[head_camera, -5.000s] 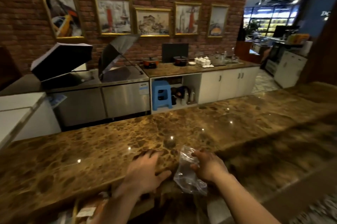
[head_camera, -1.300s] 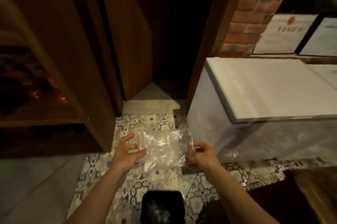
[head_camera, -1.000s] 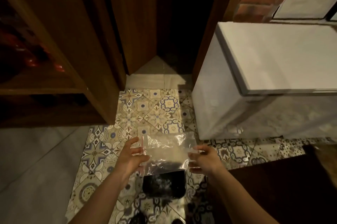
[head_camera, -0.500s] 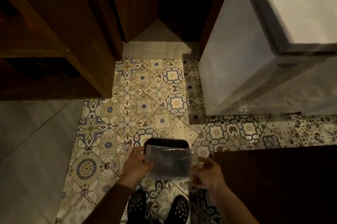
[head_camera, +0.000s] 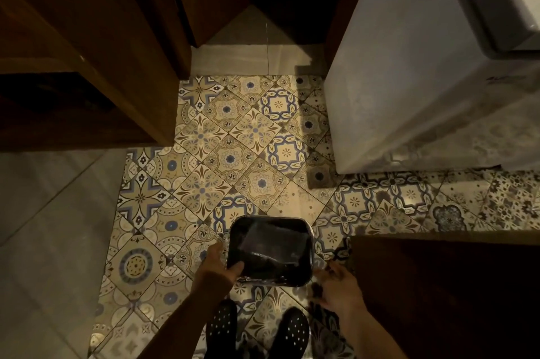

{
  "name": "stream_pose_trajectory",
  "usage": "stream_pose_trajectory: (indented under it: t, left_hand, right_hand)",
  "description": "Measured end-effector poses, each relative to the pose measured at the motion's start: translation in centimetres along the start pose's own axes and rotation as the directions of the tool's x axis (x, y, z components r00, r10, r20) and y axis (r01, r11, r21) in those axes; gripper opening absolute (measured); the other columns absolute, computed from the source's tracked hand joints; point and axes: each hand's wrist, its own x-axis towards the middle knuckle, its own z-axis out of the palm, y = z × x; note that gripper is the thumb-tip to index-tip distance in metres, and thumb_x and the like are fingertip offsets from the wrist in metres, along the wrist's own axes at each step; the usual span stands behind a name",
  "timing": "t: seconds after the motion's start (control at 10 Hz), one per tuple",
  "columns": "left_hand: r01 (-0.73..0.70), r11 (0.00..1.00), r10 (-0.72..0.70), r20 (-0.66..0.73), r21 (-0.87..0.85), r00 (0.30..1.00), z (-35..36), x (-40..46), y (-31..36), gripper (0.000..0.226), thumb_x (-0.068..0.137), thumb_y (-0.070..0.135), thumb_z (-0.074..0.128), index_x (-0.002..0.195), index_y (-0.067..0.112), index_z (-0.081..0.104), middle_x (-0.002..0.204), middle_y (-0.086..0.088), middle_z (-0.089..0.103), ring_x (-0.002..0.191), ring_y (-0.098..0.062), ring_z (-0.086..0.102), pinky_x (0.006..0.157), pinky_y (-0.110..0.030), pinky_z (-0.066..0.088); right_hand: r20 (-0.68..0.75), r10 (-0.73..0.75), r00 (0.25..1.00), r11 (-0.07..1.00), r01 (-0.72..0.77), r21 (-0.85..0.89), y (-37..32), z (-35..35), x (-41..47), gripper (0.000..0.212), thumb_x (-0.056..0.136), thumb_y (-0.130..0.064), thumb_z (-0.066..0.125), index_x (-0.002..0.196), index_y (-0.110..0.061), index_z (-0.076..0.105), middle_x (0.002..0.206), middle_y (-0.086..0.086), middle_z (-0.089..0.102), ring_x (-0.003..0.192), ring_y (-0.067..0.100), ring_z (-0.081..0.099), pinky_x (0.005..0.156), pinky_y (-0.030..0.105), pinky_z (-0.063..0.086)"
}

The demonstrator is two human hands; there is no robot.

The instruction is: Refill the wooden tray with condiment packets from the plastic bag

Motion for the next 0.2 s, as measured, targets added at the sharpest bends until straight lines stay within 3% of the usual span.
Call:
stream_pose_trajectory:
  t: [0.1, 0.2]
  left_hand:
    - [-0.028, 1.000, 0.028, -0.006, -0.002, 1.000, -1.0, 0.2, 1.0, 0.071, 0.090, 0.024, 0.073, 0.149, 0.017, 0.034, 0.153, -0.019, 0.042, 0.136, -0.039, 0.046, 0.112, -0.054, 0.040]
    - [-0.057, 0.998, 0.057, -0.034, 0.003, 0.998, -2.1, -0.3, 2.5, 0.069, 0.091, 0.031, 0.071, 0.150, 0.022, 0.035, 0.153, -0.013, 0.044, 0.134, -0.033, 0.049, 0.112, -0.051, 0.040]
  right_hand:
    - [-0.017, 0.016, 1.000, 0.998, -0.017, -0.054, -1.9, -0.9, -1.2, 0.034, 0.096, -0.017, 0.066, 0.127, -0.004, 0.060, 0.083, 0.003, 0.066, 0.067, 0.016, 0.062, 0.090, 0.049, 0.057]
    - [-0.024, -0.020, 1.000, 0.994, 0.017, -0.107, -4.5, -2.0, -3.4, 0.044, 0.100, -0.022, 0.061, 0.142, -0.013, 0.051, 0.122, 0.008, 0.067, 0.064, 0.003, 0.050, 0.077, 0.020, 0.056]
